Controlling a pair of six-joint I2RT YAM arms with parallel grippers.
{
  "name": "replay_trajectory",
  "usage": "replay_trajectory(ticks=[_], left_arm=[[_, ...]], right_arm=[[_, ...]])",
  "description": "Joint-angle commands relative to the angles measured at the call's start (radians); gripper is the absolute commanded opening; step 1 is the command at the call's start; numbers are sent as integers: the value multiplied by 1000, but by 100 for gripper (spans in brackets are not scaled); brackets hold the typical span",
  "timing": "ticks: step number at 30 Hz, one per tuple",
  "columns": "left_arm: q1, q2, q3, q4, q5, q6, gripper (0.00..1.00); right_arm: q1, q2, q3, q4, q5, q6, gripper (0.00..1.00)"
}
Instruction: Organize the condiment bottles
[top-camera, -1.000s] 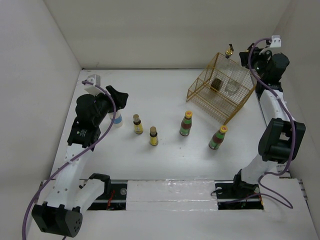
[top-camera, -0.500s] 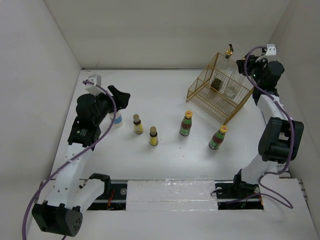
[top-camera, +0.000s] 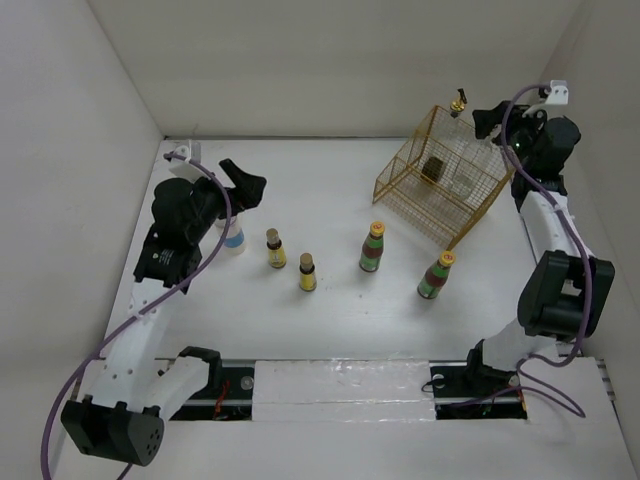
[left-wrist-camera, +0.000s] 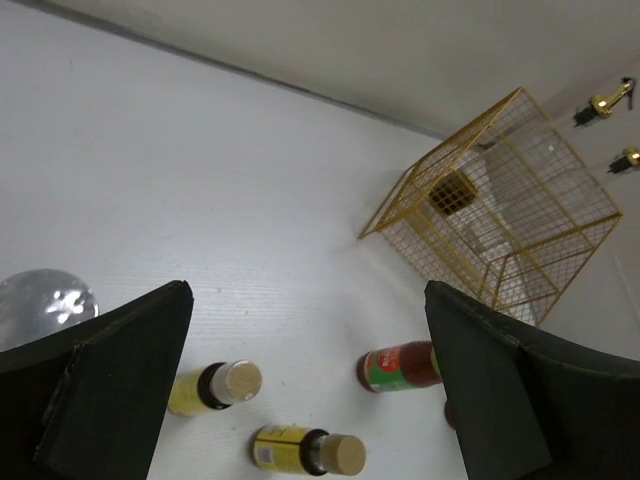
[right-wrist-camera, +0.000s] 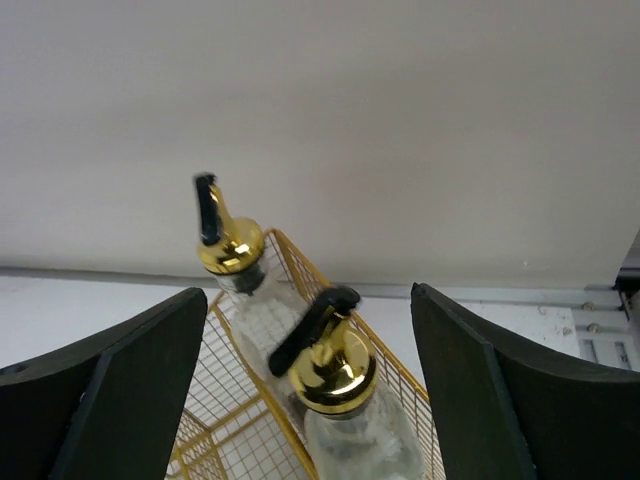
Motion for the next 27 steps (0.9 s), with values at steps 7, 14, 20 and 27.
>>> replay_trajectory(ticks=[7, 14, 20, 27], left_arm=[[-27, -42, 161, 91, 5, -90, 100], [-27, -29, 238, 85, 27, -177, 100], [-27, -19, 282, 51, 65, -217, 100], [-27, -48, 261, 83, 74, -226, 100]], right_arm=[[203, -198, 65, -286, 132, -84, 96], [545, -267, -147, -368, 313, -82, 94], [697, -339, -226, -484, 473, -107, 99], [754, -341, -279, -557, 555, -84, 100]])
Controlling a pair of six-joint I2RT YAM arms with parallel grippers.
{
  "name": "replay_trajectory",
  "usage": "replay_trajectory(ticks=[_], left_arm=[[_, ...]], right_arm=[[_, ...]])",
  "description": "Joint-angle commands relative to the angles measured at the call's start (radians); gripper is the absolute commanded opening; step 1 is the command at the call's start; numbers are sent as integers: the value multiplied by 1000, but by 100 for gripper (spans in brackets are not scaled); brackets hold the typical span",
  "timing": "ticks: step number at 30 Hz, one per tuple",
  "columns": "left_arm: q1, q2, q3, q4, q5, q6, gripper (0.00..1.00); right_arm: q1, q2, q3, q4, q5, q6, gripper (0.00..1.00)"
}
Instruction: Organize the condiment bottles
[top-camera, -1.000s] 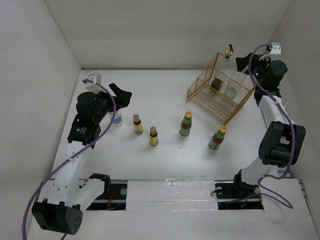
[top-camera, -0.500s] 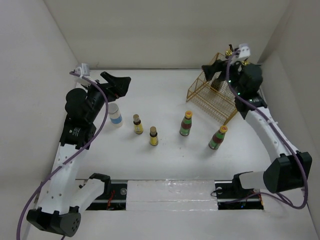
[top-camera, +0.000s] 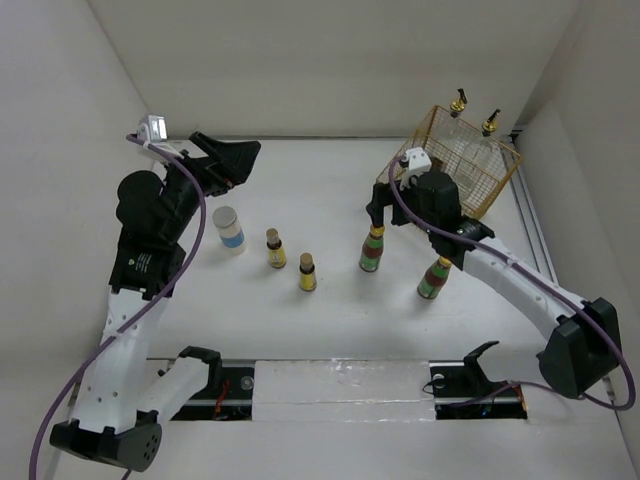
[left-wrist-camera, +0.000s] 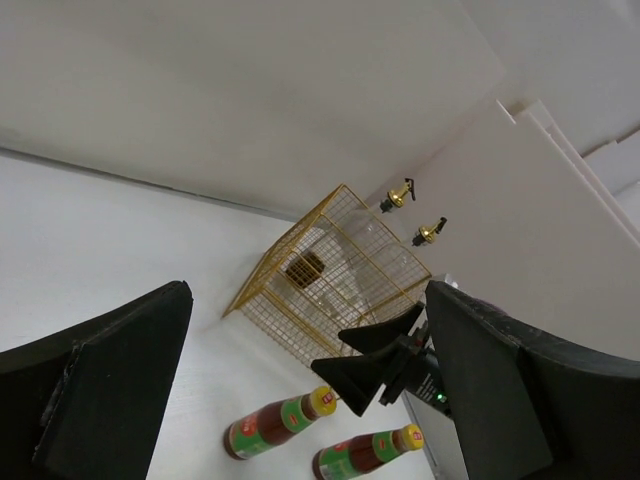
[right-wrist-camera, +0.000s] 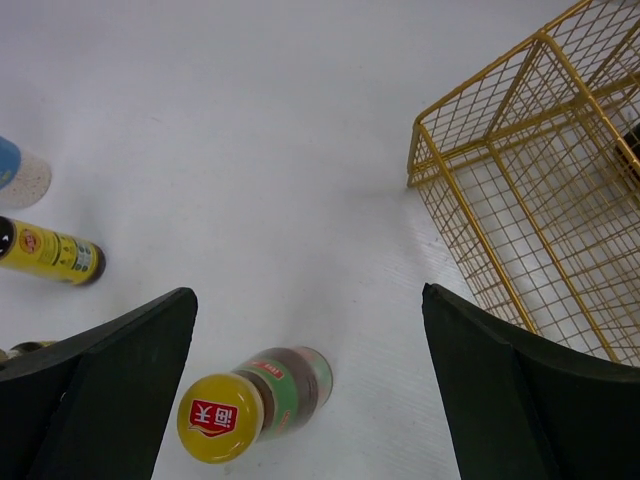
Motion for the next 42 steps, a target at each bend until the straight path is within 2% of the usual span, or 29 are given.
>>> replay_trajectory(ticks=[1, 3, 6, 13, 15, 22, 27, 29, 33, 35, 39, 42], left_arm=[[-1, -29, 2, 50, 28, -14, 100], [-1, -29, -11, 59, 28, -14, 100], [-1, -39, -41, 59, 27, -4, 100], [-1, -102, -167, 70, -30, 36, 100], [-1, -102, -187, 70, -41, 46, 100], [-1, -102, -236, 22, -97, 107, 100], [-1, -102, -265, 22, -98, 121, 100], [-1, -102, -274, 22, -98, 121, 100], [-1, -102, -284, 44, -88, 121, 100], [-1, -102, -284, 53, -79, 121, 100], [-1, -84, -304, 65, -68, 142, 100], [-1, -75, -314, 84, -41, 154, 100]], right_arm=[[18, 2, -3, -13, 93, 7, 100], [6, 17, -3, 13, 34, 7, 100], [21, 31, -3, 14, 10, 7, 95], [70, -47, -48, 14, 10, -4, 94], [83, -47, -58, 14, -2, -4, 89], [104, -82, -111, 1, 27, 5, 87], [123, -82, -120, 1, 13, 5, 67], [147, -73, -111, 1, 56, 5, 58], [147, -73, -111, 1, 75, 5, 32], [156, -73, -97, 12, 84, 5, 22], [156, -93, -25, 76, 118, 5, 20], [109, -78, 82, 110, 127, -33, 19]])
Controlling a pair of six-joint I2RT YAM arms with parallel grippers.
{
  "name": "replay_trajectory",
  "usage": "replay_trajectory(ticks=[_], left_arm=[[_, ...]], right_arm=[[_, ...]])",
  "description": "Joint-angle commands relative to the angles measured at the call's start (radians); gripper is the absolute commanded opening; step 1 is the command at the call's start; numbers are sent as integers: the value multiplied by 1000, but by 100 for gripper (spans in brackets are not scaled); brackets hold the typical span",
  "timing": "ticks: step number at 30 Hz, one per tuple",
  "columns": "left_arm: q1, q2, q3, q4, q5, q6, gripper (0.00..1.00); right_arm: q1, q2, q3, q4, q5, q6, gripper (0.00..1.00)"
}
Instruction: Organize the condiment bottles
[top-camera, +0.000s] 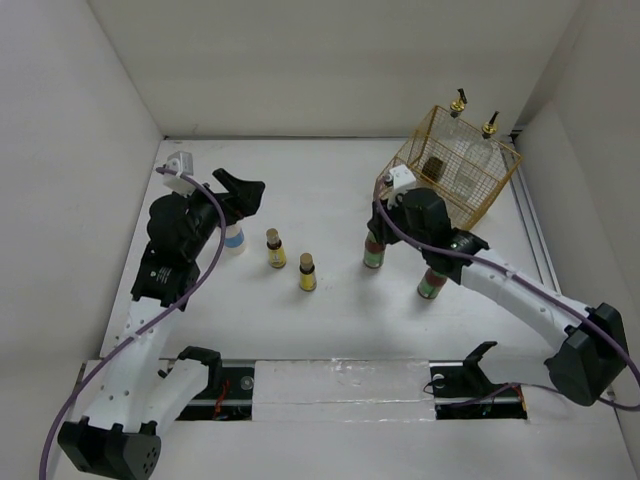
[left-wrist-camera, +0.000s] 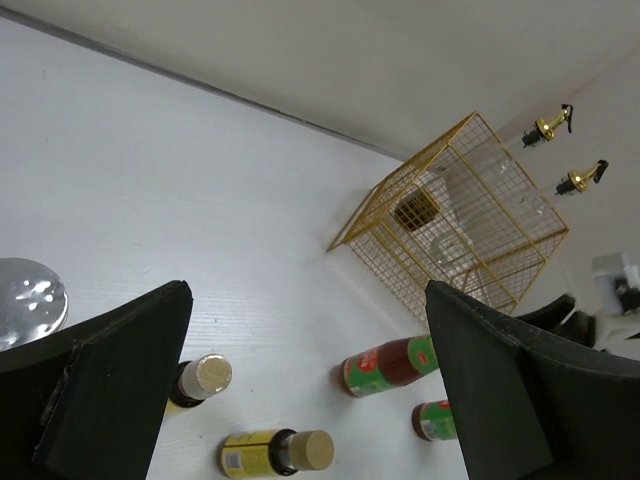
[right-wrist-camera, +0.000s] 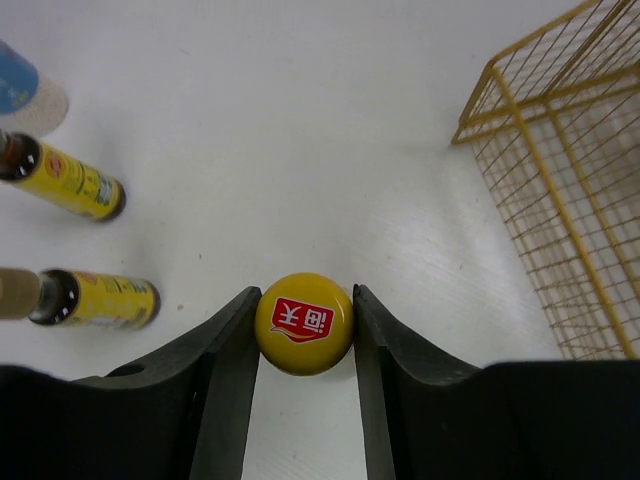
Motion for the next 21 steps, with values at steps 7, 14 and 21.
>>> replay_trajectory(ticks=[7, 14, 21], left_arm=[[-1, 6, -25, 83, 69, 64, 100], [-1, 59, -16, 74, 77, 96, 100], [-1, 108, 23, 23, -20, 126, 100]], right_arm=[[-204, 63, 339, 289, 34, -59, 17], [-380, 189, 474, 338, -46, -79, 16], [-518, 304, 586, 375, -175, -59, 14]])
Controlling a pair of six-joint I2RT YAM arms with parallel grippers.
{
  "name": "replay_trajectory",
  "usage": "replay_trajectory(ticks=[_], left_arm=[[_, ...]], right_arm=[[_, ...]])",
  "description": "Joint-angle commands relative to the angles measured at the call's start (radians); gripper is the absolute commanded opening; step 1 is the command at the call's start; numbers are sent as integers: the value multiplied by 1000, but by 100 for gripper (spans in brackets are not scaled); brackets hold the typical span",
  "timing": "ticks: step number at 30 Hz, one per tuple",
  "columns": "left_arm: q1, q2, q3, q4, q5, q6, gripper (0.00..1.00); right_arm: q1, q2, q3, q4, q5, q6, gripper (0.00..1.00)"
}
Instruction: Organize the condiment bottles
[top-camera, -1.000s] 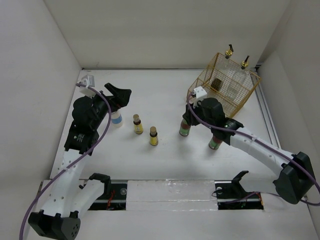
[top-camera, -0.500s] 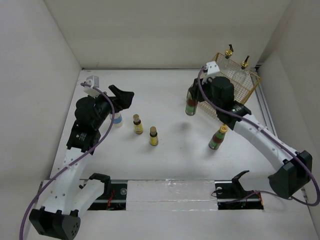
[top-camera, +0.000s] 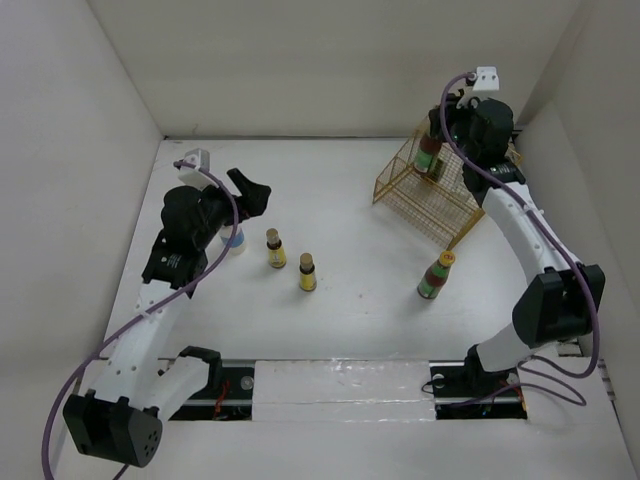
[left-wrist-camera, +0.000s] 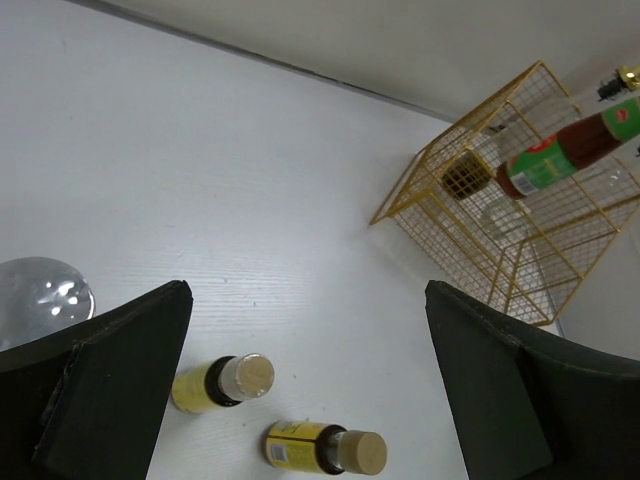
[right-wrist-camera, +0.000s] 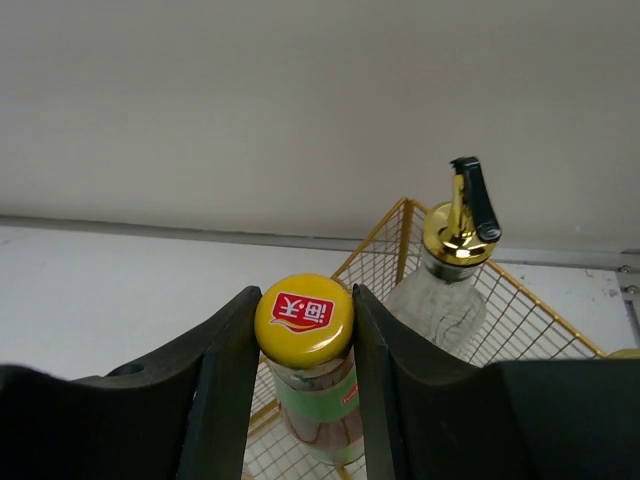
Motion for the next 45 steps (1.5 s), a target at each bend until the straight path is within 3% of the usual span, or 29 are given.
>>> replay_trajectory(ticks=[1, 7, 13, 35, 39, 40, 45], left_arm=[[-1, 26, 51, -4, -52, 32, 100], [-1, 60, 88, -33, -112, 43, 100], [-1, 71, 88, -24, -85, 43, 100], [-1, 53, 41, 27, 20, 33, 100], [-1, 53, 41, 27, 29, 24, 100], [-1, 53, 41, 27, 29, 24, 100], [-1, 33, 41, 27, 38, 24, 100]], right_arm=[[-43, 8, 106, 147, -83, 1, 14], [-68, 39, 142, 147, -124, 12, 14], [-77, 96, 163, 178, -150, 1, 14], [-14, 179, -105, 325, -93, 19, 15], [7, 179, -115, 325, -75, 19, 46], [8, 159, -115, 316, -66, 19, 63], [28, 55, -115, 226, -12, 10, 86]])
